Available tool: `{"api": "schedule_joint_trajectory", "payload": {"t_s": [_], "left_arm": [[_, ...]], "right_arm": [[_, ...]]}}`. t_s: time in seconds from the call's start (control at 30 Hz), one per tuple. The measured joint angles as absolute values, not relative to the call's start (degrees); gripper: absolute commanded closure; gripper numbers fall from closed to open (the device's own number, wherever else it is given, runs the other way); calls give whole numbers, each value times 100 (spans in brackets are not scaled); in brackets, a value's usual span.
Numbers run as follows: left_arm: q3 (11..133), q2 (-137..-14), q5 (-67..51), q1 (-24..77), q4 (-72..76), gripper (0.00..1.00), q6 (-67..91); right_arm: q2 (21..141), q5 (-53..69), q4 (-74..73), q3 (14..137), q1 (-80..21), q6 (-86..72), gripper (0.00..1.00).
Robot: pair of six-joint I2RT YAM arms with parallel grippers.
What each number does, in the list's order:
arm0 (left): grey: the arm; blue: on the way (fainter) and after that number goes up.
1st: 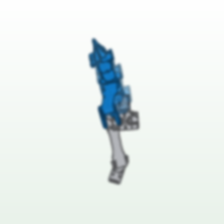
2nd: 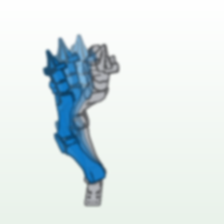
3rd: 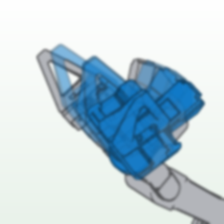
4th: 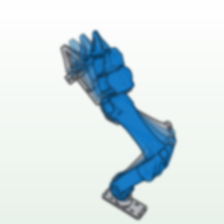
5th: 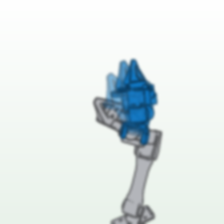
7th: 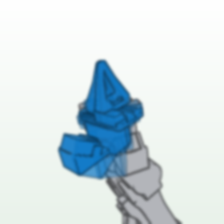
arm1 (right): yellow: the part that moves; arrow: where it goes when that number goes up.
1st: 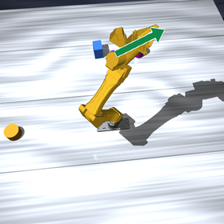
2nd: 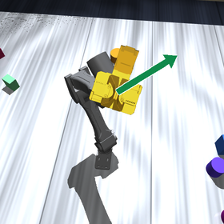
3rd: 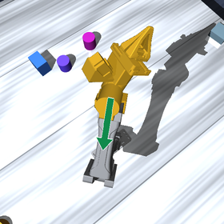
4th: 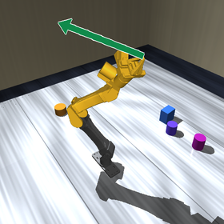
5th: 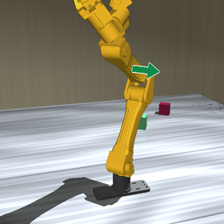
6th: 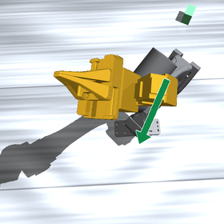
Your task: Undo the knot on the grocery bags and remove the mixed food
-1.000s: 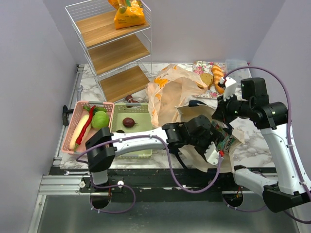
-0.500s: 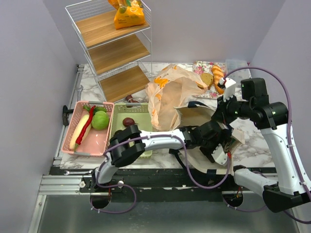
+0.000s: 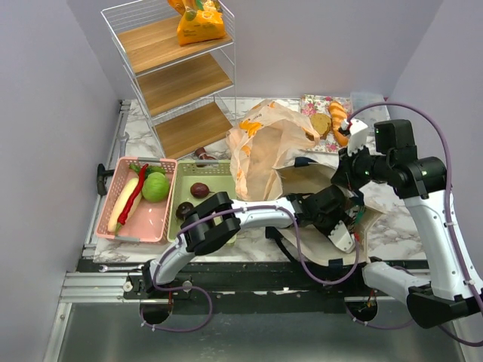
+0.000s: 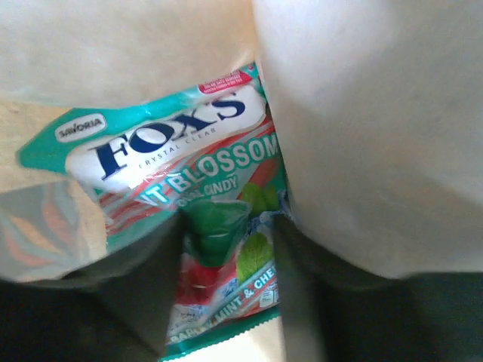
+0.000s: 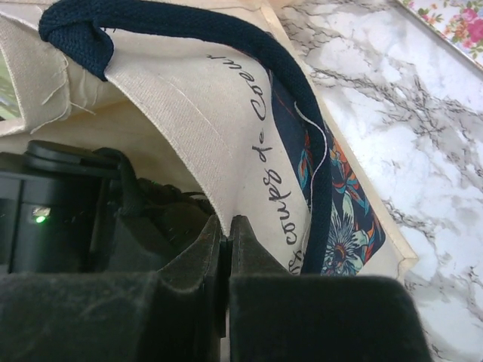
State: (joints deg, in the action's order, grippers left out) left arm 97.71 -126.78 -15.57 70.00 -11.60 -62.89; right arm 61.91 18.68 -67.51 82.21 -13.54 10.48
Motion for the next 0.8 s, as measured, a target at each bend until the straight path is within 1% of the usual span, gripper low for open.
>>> {"api": "schedule_joint_trajectory", "payload": {"t_s": [0.03, 0.17, 0.33, 0.43, 0.5, 0.8], "left_arm": [[9688, -12678, -1553, 6978, -1149, 72, -6313], [9577, -12652, -1472, 6936, -1155, 100, -6329], [8965, -12258, -1461, 6938, -884, 100, -6219], [8302, -11714, -1546, 6941, -696, 100, -6003], [7852, -11131, -1697, 6958, -635, 100, -5804], [7417, -9153, -2294, 7286, -497, 100, -5332]], "right_arm": [[6189, 1914, -6768, 8221, -1361, 1041, 99], [6176, 1977, -6799, 8219, -1393, 1037, 99], [6143, 1986, -6831, 8206, -1393, 1031, 99], [6069, 1981, -6829, 8169, -1406, 1024, 99], [6016, 1977, -6829, 8110, -1420, 1002, 99], [5959, 1717, -6576, 7942, -1420, 919, 99]]}}
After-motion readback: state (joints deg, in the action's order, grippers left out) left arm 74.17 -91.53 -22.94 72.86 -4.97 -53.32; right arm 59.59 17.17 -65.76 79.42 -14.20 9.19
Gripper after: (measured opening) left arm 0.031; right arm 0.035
